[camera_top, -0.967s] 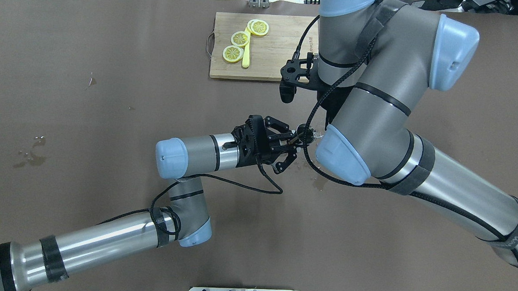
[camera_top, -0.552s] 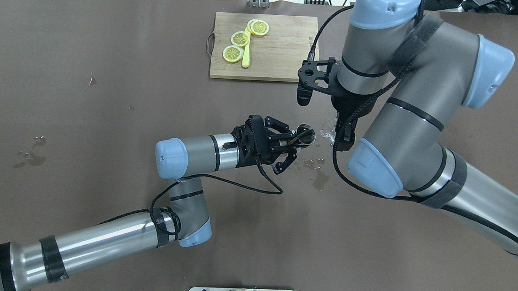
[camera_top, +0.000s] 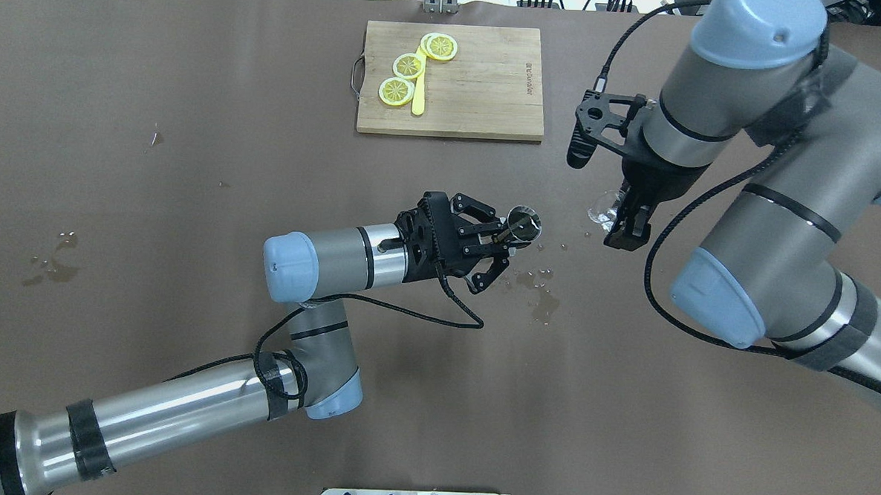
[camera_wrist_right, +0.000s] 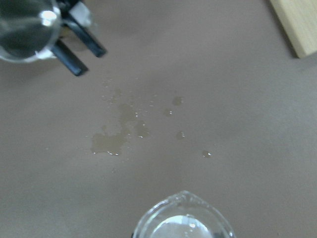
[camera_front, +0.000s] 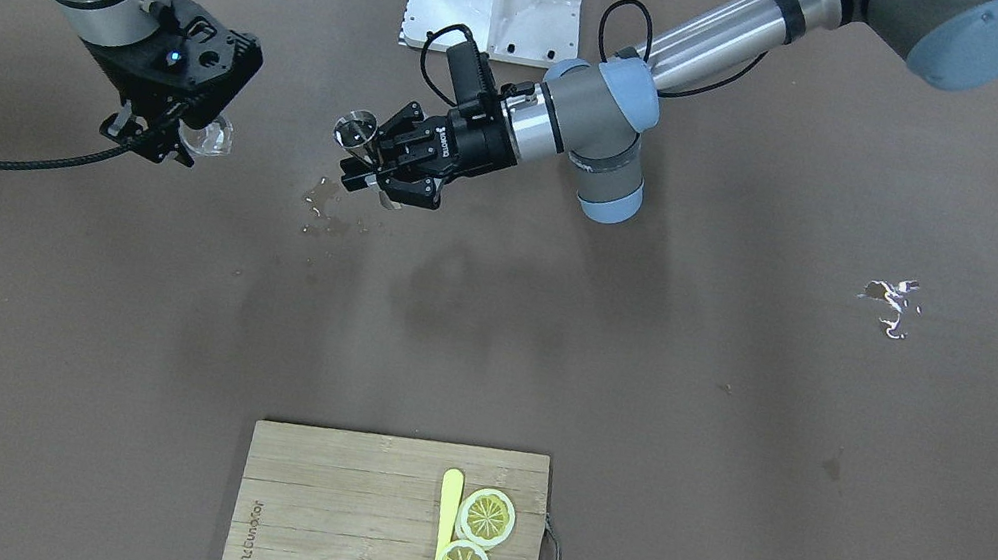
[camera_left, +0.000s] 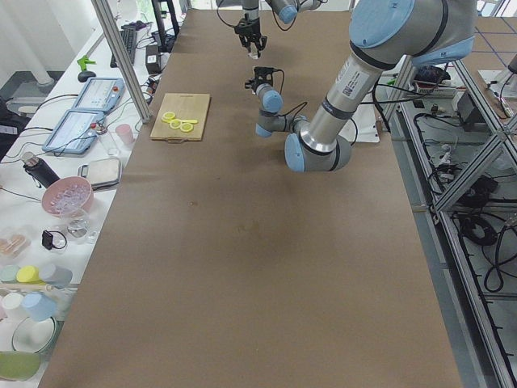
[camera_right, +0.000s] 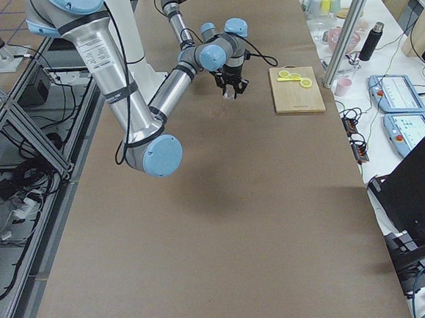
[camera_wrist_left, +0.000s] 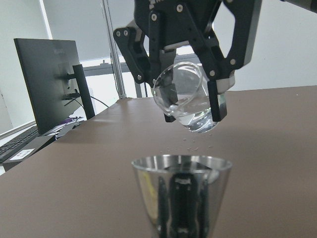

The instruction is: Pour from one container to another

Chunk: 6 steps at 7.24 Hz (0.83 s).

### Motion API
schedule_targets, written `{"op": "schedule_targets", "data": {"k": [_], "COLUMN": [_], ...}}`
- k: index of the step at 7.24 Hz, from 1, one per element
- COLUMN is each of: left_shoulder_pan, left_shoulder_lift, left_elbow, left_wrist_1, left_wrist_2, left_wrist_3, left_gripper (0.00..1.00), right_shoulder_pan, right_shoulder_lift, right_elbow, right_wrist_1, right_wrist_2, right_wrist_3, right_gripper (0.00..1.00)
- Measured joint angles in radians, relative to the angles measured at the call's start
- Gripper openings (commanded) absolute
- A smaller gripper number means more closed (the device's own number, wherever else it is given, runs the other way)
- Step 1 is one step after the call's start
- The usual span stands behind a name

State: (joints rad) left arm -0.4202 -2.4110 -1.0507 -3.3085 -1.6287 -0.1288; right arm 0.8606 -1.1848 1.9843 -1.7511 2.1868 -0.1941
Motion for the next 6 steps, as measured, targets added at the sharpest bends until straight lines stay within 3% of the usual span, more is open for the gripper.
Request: {"op": "schedule_targets", "data": {"k": [3, 6], "left_shoulder_pan": [-0.022, -0.043], "left_shoulder_lift": [0.074, 0.164], "left_elbow": [-0.115, -0.212], "left_wrist_1": [0.004, 0.005], "left_wrist_2": [0.002, 0.004], "left_wrist_3": [-0.029, -0.081], "left_gripper": [0.00, 0.00], "right_shoulder_pan": [0.091, 0.107], "right_shoulder_lift": [-0.119, -0.329], "right_elbow": [0.005, -0.086], "right_wrist_1": [0.189, 0.701], "right_wrist_2": [0.008, -0.075], "right_wrist_3": [0.236, 0.388], "right_gripper": [0.00, 0.00]}}
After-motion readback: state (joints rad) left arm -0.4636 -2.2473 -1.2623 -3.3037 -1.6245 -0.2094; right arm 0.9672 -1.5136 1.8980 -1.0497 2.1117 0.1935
